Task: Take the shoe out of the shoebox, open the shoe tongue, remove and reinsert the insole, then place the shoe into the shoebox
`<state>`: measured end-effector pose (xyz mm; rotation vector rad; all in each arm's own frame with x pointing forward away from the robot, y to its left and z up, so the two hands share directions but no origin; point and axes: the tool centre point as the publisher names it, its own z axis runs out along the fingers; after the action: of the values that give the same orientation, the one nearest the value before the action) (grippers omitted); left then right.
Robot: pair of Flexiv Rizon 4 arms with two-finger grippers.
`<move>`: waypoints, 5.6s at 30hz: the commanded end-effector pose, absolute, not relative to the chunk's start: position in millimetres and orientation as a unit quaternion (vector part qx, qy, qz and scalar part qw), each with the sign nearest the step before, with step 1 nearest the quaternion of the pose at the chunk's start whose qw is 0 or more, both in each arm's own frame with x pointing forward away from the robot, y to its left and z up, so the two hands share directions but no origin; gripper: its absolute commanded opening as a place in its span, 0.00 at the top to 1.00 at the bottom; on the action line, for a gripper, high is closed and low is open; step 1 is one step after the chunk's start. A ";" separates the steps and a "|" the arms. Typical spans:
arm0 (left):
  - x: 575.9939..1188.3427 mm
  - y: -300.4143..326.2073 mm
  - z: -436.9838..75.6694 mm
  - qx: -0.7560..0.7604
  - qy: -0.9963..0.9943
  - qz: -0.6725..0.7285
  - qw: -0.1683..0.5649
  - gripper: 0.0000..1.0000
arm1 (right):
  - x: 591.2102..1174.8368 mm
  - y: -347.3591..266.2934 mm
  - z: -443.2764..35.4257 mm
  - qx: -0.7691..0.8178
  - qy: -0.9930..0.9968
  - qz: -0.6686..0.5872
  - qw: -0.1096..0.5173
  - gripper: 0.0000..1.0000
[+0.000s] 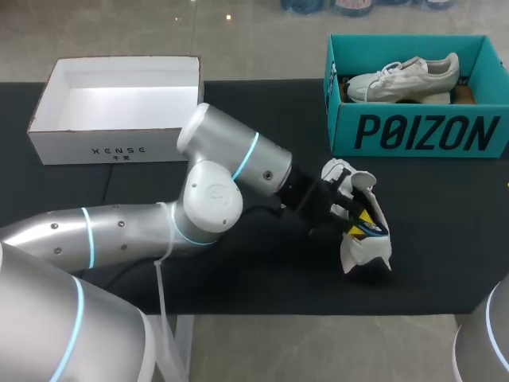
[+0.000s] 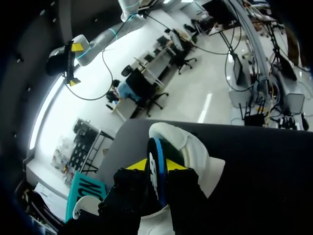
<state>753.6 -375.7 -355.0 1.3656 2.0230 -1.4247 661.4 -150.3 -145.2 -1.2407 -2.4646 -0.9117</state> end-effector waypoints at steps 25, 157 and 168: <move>764.1 -373.9 -378.3 0.496 0.720 -0.470 0.126 0.00 | 661.8 -150.3 -145.4 -0.424 -0.843 -0.310 0.118 0.00; 810.2 -361.9 -358.4 0.500 0.863 0.069 0.040 0.00 | 661.8 -150.3 -145.4 -0.424 -0.843 -0.310 0.118 0.00; 811.1 -359.2 -344.9 0.497 0.863 0.068 0.047 0.00 | 661.8 -150.3 -145.4 -0.424 -0.843 -0.310 0.118 0.00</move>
<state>811.3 -362.9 -349.9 1.5188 2.6385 0.2091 661.3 -150.4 -145.1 -1.2408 -2.4647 -0.9113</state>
